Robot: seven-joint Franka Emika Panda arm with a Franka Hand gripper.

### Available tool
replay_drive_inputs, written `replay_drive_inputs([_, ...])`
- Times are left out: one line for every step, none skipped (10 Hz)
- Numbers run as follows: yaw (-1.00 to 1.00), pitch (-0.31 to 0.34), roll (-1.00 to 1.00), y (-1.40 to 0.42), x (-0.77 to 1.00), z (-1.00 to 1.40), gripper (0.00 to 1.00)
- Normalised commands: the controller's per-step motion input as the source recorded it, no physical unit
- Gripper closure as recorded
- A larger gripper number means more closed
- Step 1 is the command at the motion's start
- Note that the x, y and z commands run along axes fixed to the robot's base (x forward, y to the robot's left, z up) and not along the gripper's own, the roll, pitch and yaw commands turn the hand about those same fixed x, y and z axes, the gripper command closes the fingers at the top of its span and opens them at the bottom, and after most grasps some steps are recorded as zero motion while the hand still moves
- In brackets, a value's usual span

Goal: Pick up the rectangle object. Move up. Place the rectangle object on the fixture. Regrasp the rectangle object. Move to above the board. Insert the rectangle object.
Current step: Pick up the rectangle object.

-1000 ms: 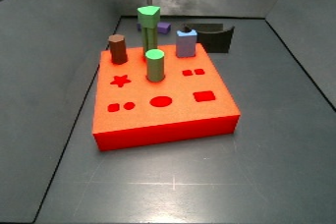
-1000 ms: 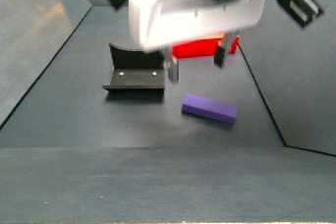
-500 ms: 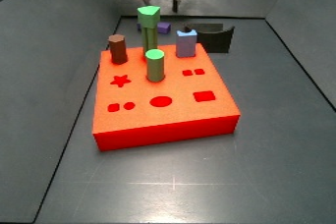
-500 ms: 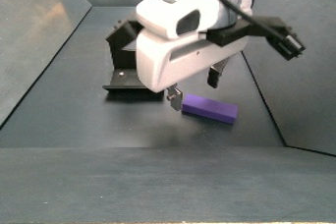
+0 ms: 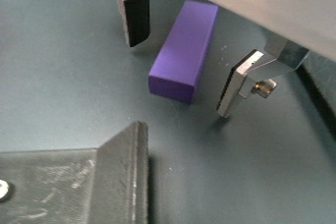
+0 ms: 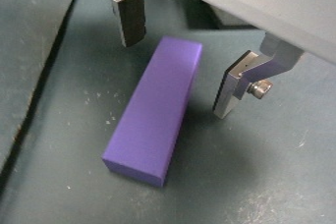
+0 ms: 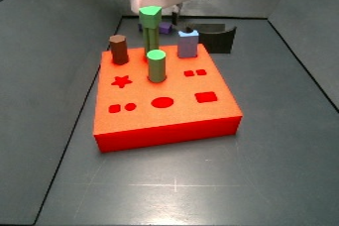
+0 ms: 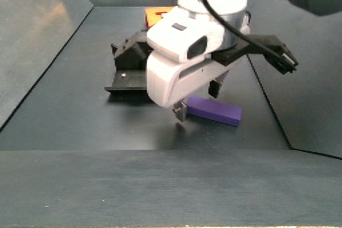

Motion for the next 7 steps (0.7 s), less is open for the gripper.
replay_drive_inputs([0.00, -0.043, -0.05, 0.00, 0.00, 0.00, 0.00])
replay_drive_inputs([0.00, 0.000, 0.00, 0.00, 0.00, 0.00, 0.00])
replay_drive_inputs([0.00, 0.000, 0.00, 0.00, 0.00, 0.00, 1.00])
replay_drive_inputs([0.00, 0.000, 0.00, 0.00, 0.00, 0.00, 1.00])
replay_drive_inputs([0.00, 0.000, 0.00, 0.00, 0.00, 0.00, 1.00])
replay_drive_inputs([0.00, 0.000, 0.00, 0.00, 0.00, 0.00, 1.00])
replay_drive_inputs([0.00, 0.000, 0.00, 0.00, 0.00, 0.00, 1.00])
